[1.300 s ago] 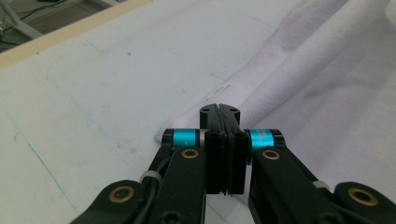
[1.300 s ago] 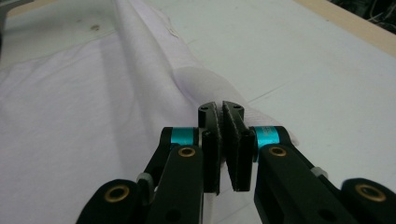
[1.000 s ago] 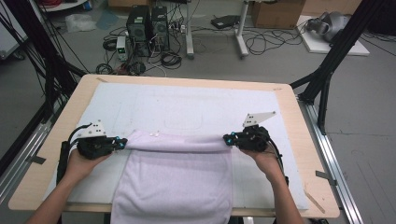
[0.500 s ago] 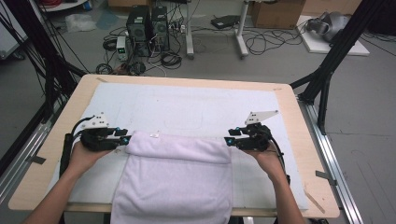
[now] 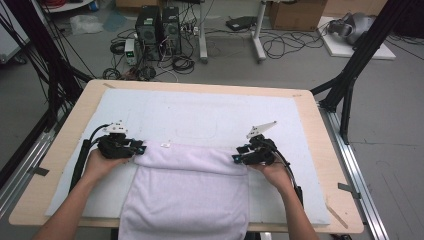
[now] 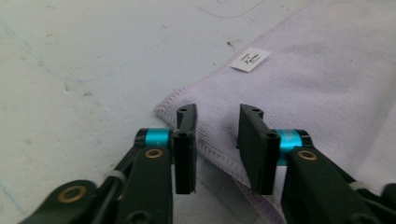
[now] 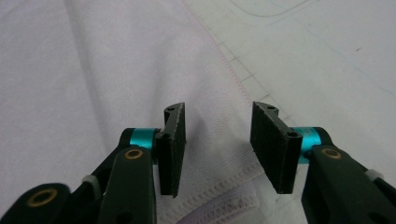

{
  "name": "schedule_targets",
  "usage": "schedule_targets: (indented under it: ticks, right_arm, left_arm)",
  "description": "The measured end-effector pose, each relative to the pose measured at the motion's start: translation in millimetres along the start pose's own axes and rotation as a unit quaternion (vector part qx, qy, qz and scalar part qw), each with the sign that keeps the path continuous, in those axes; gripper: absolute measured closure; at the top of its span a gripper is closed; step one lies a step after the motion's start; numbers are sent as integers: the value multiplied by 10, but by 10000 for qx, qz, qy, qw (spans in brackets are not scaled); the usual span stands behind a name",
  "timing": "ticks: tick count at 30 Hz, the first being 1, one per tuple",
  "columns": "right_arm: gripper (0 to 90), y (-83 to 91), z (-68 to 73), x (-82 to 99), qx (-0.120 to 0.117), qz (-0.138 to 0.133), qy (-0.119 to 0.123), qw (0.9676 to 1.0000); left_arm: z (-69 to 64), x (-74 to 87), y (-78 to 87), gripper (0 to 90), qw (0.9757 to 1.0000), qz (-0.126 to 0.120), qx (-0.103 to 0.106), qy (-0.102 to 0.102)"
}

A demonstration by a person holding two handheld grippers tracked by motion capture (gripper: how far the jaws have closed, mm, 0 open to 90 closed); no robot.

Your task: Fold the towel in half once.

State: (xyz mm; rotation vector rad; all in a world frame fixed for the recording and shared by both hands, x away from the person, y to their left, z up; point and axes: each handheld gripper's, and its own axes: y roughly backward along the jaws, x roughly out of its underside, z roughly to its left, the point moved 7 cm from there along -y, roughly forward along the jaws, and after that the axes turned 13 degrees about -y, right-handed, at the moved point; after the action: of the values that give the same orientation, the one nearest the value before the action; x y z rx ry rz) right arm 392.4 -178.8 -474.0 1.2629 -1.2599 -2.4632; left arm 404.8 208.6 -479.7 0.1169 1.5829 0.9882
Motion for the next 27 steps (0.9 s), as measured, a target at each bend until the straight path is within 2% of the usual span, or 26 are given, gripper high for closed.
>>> schedule_targets:
  ticks: [2, 3, 6, 8, 14, 17, 21, 24, 27]
  right_arm:
    - [627, -29, 1, 6, -34, 53, -11, 10000]
    - [656, -55, 14, 14, -127, 96, -25, 9999]
    - [793, -95, 25, 25, -207, 198, 35, 9996]
    - [846, -72, 27, -1, -246, 97, 37, 9996]
    - [860, 67, 17, -99, -236, -259, 56, 9994]
    - [860, 143, 18, -127, -209, -425, 37, 9989]
    - [860, 260, 59, -171, -223, -628, 131, 9977]
    - [860, 378, 141, -202, -242, -748, 289, 9965]
    - [861, 485, 248, -179, -267, -814, 409, 9955]
  left_arm:
    - [-12, 6, -22, 755, 10000, 25, -17, -44]
    - [-14, 7, -28, 780, 10000, 28, -16, -66]
    - [-19, 2, -27, 860, 9999, 20, -39, -123]
    - [-15, -5, -8, 872, 9999, 7, -56, -146]
    - [8, -98, 103, 876, 9994, -256, -210, -114]
    - [10, -186, 184, 876, 9984, -414, -354, -172]
    - [-8, -276, 294, 876, 9969, -625, -431, -211]
    - [-69, -315, 393, 876, 9960, -746, -406, -264]
    - [-182, -311, 508, 876, 9949, -799, -436, -425]
